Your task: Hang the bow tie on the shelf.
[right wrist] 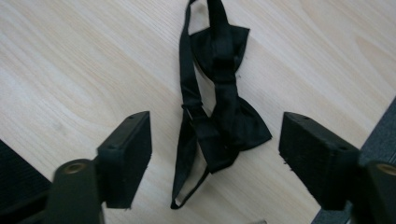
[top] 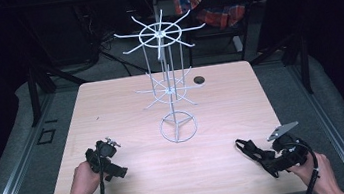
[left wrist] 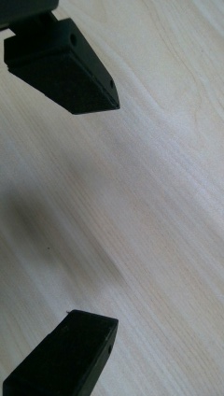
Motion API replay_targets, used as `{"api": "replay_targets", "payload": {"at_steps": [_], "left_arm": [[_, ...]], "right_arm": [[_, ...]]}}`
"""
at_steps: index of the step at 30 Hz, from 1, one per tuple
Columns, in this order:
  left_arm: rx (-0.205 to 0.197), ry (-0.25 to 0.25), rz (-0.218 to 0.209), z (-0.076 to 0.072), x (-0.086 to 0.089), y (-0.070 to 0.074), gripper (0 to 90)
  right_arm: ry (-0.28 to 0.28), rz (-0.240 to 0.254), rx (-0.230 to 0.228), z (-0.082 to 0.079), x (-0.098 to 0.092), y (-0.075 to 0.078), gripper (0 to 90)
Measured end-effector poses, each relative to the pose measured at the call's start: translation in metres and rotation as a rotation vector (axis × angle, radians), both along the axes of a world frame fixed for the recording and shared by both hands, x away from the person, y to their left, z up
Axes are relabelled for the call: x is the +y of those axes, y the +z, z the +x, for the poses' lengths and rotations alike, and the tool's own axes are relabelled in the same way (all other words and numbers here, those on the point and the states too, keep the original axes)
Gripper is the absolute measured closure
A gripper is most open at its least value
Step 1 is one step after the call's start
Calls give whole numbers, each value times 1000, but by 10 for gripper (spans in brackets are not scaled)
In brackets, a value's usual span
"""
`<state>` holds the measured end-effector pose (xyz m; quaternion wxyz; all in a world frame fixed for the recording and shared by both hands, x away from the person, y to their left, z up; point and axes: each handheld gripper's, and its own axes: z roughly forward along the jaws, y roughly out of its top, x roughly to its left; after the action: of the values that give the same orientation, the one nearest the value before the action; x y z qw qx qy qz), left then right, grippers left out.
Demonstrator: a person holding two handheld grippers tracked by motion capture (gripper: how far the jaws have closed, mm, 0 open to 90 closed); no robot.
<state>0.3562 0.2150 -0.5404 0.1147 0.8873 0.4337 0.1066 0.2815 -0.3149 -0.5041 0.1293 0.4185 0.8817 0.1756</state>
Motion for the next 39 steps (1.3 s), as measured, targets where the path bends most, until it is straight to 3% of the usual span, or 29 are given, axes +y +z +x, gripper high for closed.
{"api": "replay_targets", "payload": {"at_steps": [3, 5, 6, 7, 11, 13, 20, 21, 26, 32, 33, 34, 39], "left_arm": [[-6, 5, -3, -1, 0, 0, 0], [-7, 6, -5, -1, 0, 0, 0], [-7, 6, -5, -1, 0, 0, 0], [-7, 6, -3, -1, -1, 0, 0], [-2, 4, 0, 0, -1, 0, 0], [0, 2, 0, 0, -1, 0, 0], [3, -1, 4, 0, 0, -1, 0], [6, 0, 2, 1, 0, -1, 0], [7, -5, 2, 0, -1, -2, 0], [7, -6, -2, 1, -1, -2, 0], [4, -2, -14, 1, -1, -1, 0], [4, -2, -15, 1, -1, -1, 0], [5, -1, -13, 1, -1, -2, 0]], "right_arm": [[41, -7, 1, 0, 11, 0, 348], [64, -57, 20, 0, 20, -1, 377], [64, -57, 20, 0, 20, -1, 377], [91, -94, 39, 0, 28, -5, 459], [93, -118, 34, 4, 38, -8, 513], [96, -107, 38, 7, 40, -10, 546], [100, -172, 69, 16, 44, -19, 598], [91, -144, 74, 18, 44, -21, 605], [85, -159, 114, 24, 41, -26, 614], [72, -132, 148, 27, 37, -29, 623], [66, -107, 145, 27, 37, -32, 626], [76, -136, 151, 29, 37, -31, 631], [80, -146, 168, 33, 38, -36, 666]]}}
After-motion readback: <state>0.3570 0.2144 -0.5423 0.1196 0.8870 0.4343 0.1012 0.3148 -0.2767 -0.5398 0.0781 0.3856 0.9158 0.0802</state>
